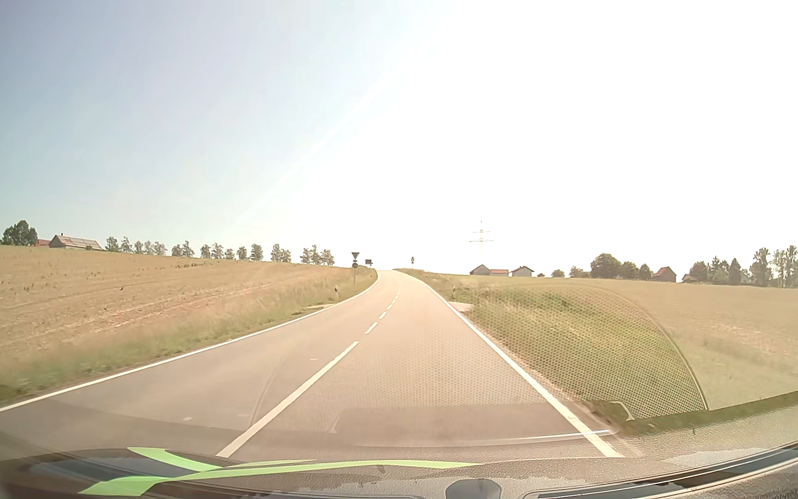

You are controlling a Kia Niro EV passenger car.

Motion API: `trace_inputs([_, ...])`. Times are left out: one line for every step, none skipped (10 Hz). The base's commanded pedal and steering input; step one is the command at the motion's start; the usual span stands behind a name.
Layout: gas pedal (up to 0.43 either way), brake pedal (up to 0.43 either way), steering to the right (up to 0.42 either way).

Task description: Follow the waypoints while adhering to traffic rules and regulations

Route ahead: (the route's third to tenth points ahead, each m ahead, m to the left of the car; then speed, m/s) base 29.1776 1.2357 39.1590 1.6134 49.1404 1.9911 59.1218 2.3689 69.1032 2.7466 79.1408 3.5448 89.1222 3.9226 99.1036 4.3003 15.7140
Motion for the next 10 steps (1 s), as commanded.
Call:
trace_inputs([0.469,0.000,-0.008])
trace_inputs([0.469,0.000,-0.008])
trace_inputs([0.469,0.000,-0.008])
trace_inputs([0.488,0.000,-0.007])
trace_inputs([0.500,0.000,-0.007])
trace_inputs([0.512,0.000,-0.007])
trace_inputs([0.520,0.000,-0.007])
trace_inputs([0.520,0.000,-0.007])
trace_inputs([0.520,0.000,-0.007])
trace_inputs([0.520,0.000,-0.007])
